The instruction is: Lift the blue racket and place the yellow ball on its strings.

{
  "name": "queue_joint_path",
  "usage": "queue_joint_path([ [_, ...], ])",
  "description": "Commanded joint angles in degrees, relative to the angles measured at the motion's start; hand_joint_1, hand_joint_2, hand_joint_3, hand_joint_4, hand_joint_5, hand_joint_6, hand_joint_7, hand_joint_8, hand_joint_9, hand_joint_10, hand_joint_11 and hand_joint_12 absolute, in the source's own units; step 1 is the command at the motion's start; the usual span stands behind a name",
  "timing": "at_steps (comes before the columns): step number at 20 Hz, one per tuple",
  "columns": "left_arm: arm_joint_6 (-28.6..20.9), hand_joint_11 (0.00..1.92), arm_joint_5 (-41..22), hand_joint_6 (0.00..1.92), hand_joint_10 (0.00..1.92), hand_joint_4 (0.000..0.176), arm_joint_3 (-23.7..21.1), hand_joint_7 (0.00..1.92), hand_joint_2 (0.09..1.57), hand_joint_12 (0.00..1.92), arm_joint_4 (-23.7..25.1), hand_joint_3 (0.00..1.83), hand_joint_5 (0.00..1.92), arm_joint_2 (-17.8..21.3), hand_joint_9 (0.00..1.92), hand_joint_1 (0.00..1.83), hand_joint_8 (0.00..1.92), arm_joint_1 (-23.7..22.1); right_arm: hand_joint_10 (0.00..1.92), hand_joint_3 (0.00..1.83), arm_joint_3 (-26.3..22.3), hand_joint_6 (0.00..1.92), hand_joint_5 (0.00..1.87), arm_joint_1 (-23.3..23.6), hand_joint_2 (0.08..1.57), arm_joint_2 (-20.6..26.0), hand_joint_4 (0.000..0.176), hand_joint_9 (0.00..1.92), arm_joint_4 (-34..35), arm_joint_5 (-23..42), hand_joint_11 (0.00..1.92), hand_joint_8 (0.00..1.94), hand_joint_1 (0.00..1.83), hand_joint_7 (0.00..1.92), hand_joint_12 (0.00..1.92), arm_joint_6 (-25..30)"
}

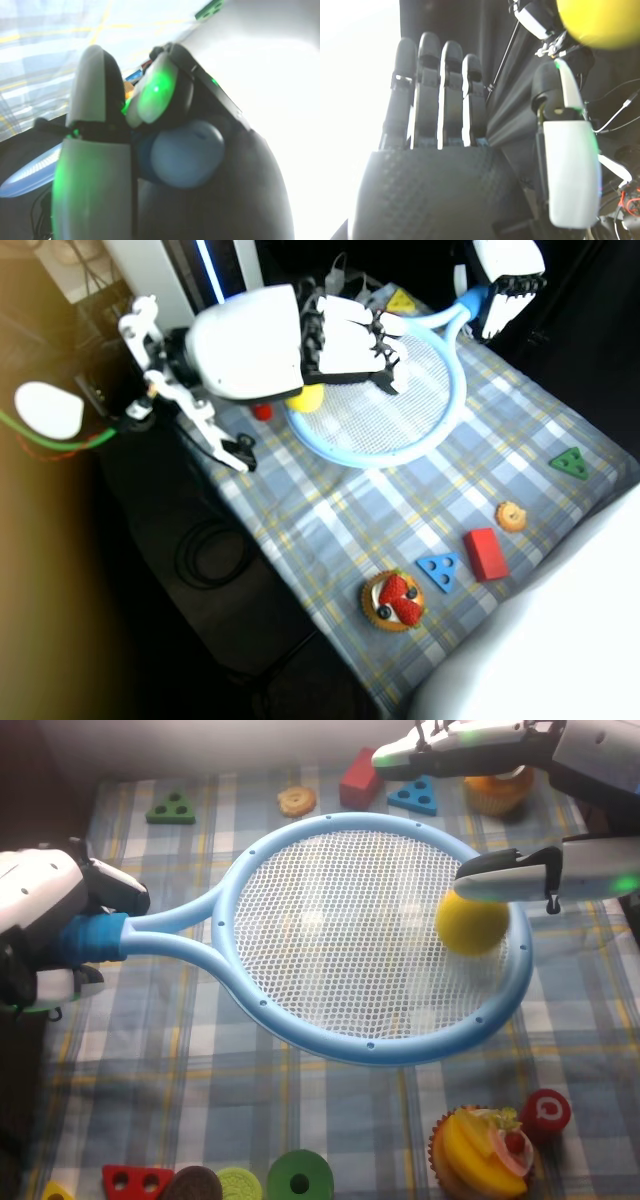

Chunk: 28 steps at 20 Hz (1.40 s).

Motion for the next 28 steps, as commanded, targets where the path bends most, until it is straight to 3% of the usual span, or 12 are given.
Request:
queue_joint_path([
  [1, -0.3, 1.63, -5.9, 1.92, 1.92, 0.175, 0.5, 1.25, 1.16, 1.92, 1.1, 0.03, 0.86, -0.3, 1.53, 1.70, 1.92, -0.8, 0.00, 0.00, -0.2, 0.00, 0.52, 0.4, 1.15, 0.0, 0.000, 0.60, 2.7, 6.4, 0.23, 0.00, 0.64, 0.64, 0.78, 0.0],
  [3, -0.3, 1.63, -5.4, 1.92, 1.92, 0.176, 0.6, 1.28, 1.21, 1.92, 1.0, 0.05, 0.87, -0.5, 1.53, 1.66, 1.92, -0.8, 0.00, 0.00, -0.2, 0.00, 0.51, 0.3, 1.17, 0.0, 0.000, 0.62, 2.7, 6.4, 0.23, 0.00, 0.63, 0.64, 0.81, 0.0],
  [5, -0.3, 1.63, -4.7, 1.92, 1.92, 0.155, 0.9, 1.30, 1.19, 1.92, 0.9, 0.04, 0.93, -0.9, 1.54, 1.66, 1.92, -0.8, 0.00, 0.00, -0.2, 0.00, 0.51, 0.3, 1.18, 0.0, 0.000, 0.61, 2.8, 6.4, 0.22, 0.00, 0.61, 0.63, 0.82, 0.0],
  [7, -0.3, 1.62, -4.4, 1.92, 1.92, 0.155, 1.3, 1.27, 1.23, 1.92, 0.9, 0.05, 0.89, -1.3, 1.53, 1.61, 1.92, -1.1, 0.00, 0.00, -0.2, 0.00, 0.51, 0.2, 1.18, 0.0, 0.000, 0.61, 2.8, 6.4, 0.22, 0.00, 0.62, 0.63, 0.82, 0.0],
  [18, 1.9, 1.61, -2.2, 1.92, 1.92, 0.175, 3.4, 1.28, 1.15, 1.92, 0.0, 0.00, 0.89, -3.0, 1.53, 1.71, 1.92, -2.9, 0.01, 0.00, -0.3, 0.00, 0.52, -0.4, 1.19, 0.2, 0.000, 0.63, 3.1, 6.4, 0.23, 0.00, 0.60, 0.63, 0.87, 0.0],
  [21, 5.0, 1.58, -1.4, 1.92, 1.92, 0.176, 4.2, 1.26, 1.16, 1.92, -2.3, 0.00, 0.85, -3.9, 1.49, 1.67, 1.92, -3.2, 0.00, 0.00, -0.3, 0.00, 0.51, -0.5, 1.20, 0.3, 0.000, 0.62, 3.1, 6.4, 0.23, 0.00, 0.59, 0.63, 0.86, 0.0],
  [26, 6.2, 1.53, -0.4, 1.92, 1.92, 0.144, 5.6, 1.22, 1.18, 1.92, -4.5, 0.01, 0.83, -4.9, 1.48, 1.66, 1.92, -3.4, 0.00, 0.00, -0.3, 0.00, 0.51, -1.0, 1.19, 0.5, 0.000, 0.60, 3.6, 6.4, 0.23, 0.00, 0.61, 0.62, 0.80, 0.0],
  [28, 10.1, 1.48, -0.2, 1.92, 1.92, 0.136, 5.6, 1.22, 1.18, 1.92, -6.0, 0.00, 0.84, -5.4, 1.44, 1.64, 1.92, -3.4, 0.00, 0.00, -0.3, 0.00, 0.50, -1.2, 1.19, 0.5, 0.000, 0.60, 3.7, 6.4, 0.23, 0.00, 0.59, 0.61, 0.76, 0.0],
])
